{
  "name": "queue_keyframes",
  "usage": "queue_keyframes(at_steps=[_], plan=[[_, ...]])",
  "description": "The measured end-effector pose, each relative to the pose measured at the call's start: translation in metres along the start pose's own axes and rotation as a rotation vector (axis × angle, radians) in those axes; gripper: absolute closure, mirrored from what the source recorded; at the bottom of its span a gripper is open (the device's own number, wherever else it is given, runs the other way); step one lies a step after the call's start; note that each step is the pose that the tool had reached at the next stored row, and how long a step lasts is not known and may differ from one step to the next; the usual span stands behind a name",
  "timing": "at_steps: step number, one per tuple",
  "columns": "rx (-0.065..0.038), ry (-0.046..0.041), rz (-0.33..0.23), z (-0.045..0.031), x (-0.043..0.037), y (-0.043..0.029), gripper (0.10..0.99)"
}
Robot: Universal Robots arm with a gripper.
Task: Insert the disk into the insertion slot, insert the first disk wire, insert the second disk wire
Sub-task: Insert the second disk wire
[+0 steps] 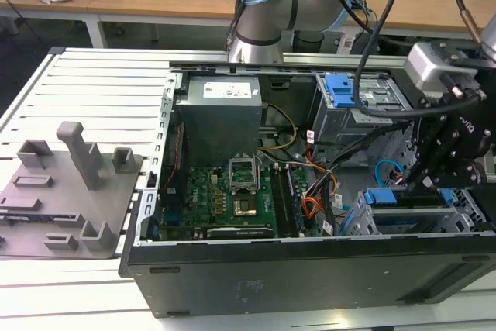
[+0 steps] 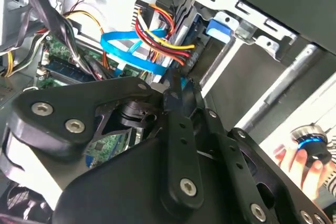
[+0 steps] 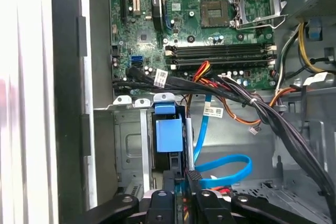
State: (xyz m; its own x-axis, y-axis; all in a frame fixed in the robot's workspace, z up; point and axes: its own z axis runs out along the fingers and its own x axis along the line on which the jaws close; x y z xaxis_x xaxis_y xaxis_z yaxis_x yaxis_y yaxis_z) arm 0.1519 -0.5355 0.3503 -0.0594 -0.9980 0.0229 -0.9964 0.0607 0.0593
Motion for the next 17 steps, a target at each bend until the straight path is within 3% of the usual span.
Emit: queue_keyframes(at_steps=[3, 4, 6, 11, 17], plan=[[0.000, 0.0000, 0.000, -0.0136, 0.0003, 0.0008, 0.863], [0.001, -0.0001, 0.000, -0.0188, 0.0004, 0.0014, 0.980], [0.004, -0.0010, -0.001, -0.0235, 0.0007, 0.0041, 0.980], [0.008, -0.0111, -0.002, -0.0230, 0.0018, 0.0171, 0.980], [0.008, -0.0111, -0.002, -0.0230, 0.0018, 0.0180, 0.980]])
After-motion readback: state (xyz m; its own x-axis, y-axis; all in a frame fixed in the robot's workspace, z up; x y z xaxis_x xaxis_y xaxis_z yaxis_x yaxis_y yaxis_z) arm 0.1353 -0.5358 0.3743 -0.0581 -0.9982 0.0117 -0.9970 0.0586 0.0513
